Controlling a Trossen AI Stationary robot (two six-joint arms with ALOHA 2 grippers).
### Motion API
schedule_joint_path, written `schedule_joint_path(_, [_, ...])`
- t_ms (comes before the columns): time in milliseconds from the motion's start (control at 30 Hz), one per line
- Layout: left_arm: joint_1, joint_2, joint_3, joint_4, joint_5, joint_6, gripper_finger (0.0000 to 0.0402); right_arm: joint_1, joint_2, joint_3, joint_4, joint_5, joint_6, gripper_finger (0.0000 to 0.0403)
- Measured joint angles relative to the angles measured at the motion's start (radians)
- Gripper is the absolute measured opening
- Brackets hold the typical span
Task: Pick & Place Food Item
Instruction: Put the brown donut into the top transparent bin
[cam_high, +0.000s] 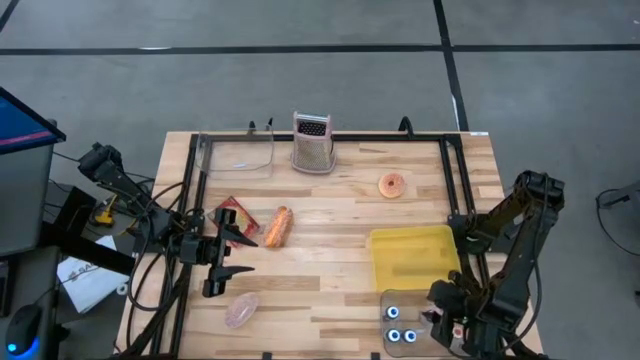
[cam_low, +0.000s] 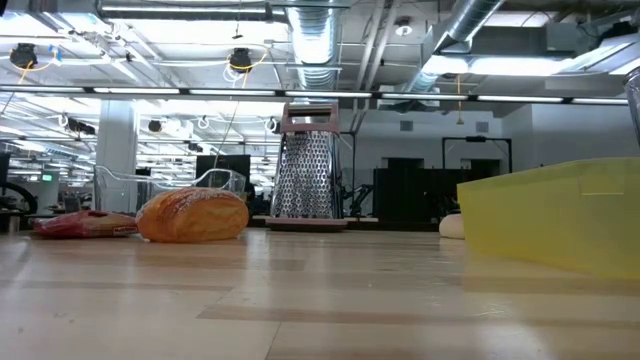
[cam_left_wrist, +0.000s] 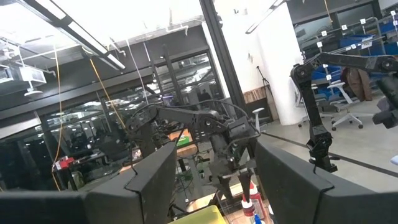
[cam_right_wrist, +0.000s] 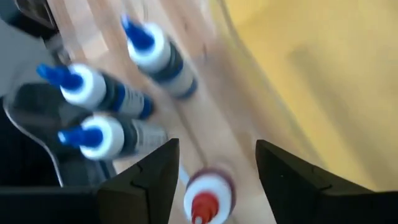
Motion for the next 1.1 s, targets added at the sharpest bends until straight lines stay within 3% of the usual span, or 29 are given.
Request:
schedule_joint_path(300, [0.000,0.001,0.000,-0.009,0.000,0.000,0.0213,-0.050,-0.014,0.087,-0.092,0.445,-0.222,0.0203])
schedule_joint_path(500, [0.017,0.029,0.000,-0.016,0.000,-0.015,0.0213,-0.190,-0.032,0.091,-0.125,0.535,-0.315,0.0196])
schedule_joint_path(633, [0.040,0.047,0.000,0.013,0.000,-0.015,0.0213,-0.355,-0.048,0.081,-0.194,0.537,-0.256,0.0191])
schedule_joint_path(833, [0.044,0.047,0.000,0.017,0.000,-0.015,0.0213,-0.657,-0.076,0.079,-0.253,0.503,-0.309,0.0189])
schedule_joint_path(967, [0.044,0.047,0.000,0.018,-0.001,-0.015,0.0213,-0.870,-0.116,0.079,-0.217,0.366,-0.470,0.0189])
schedule_joint_path(1100, [0.045,0.047,0.000,0.012,-0.033,0.000,0.0213,-1.073,-0.175,0.079,-0.090,0.173,-0.782,0.0188])
